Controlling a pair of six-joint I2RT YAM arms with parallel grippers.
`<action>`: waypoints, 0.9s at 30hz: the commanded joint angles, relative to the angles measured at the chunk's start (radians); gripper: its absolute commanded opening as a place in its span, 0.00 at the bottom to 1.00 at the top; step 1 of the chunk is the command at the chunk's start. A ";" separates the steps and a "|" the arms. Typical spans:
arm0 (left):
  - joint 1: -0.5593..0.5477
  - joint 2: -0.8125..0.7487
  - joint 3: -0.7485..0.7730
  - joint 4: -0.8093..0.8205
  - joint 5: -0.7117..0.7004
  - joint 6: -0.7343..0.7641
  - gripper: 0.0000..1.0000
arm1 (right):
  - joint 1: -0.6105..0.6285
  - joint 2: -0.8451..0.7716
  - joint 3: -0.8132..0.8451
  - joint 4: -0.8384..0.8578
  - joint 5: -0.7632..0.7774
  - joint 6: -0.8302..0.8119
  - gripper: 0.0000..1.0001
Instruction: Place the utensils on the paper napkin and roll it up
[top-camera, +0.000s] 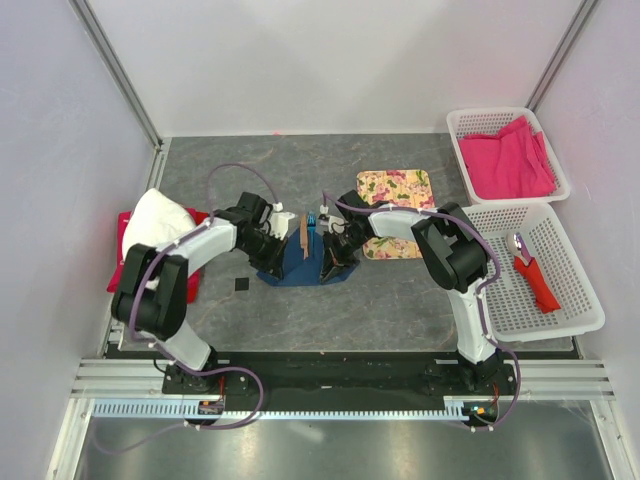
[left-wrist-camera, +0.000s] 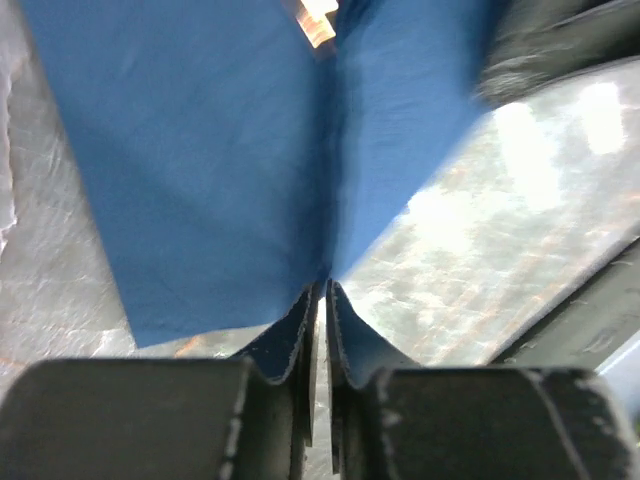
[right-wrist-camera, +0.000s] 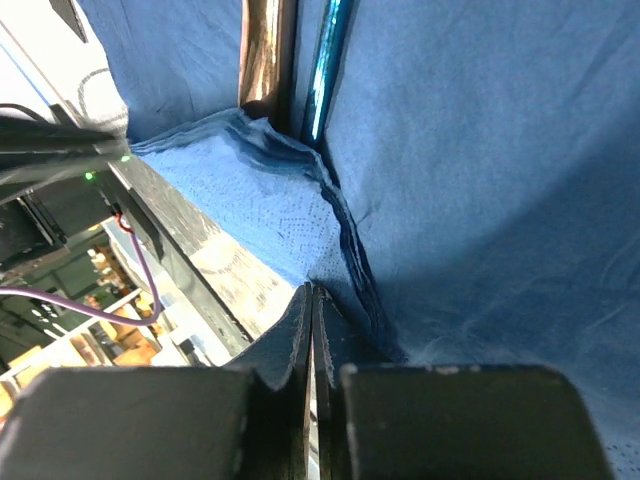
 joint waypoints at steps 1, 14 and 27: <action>0.011 -0.121 -0.007 0.111 0.236 -0.002 0.16 | -0.008 0.021 0.029 -0.023 0.080 -0.076 0.05; -0.008 0.063 0.017 0.453 0.322 -0.424 0.18 | -0.014 0.018 0.043 -0.023 0.052 -0.064 0.06; -0.026 0.158 0.034 0.470 0.233 -0.457 0.18 | -0.015 0.007 0.037 -0.028 0.040 -0.057 0.06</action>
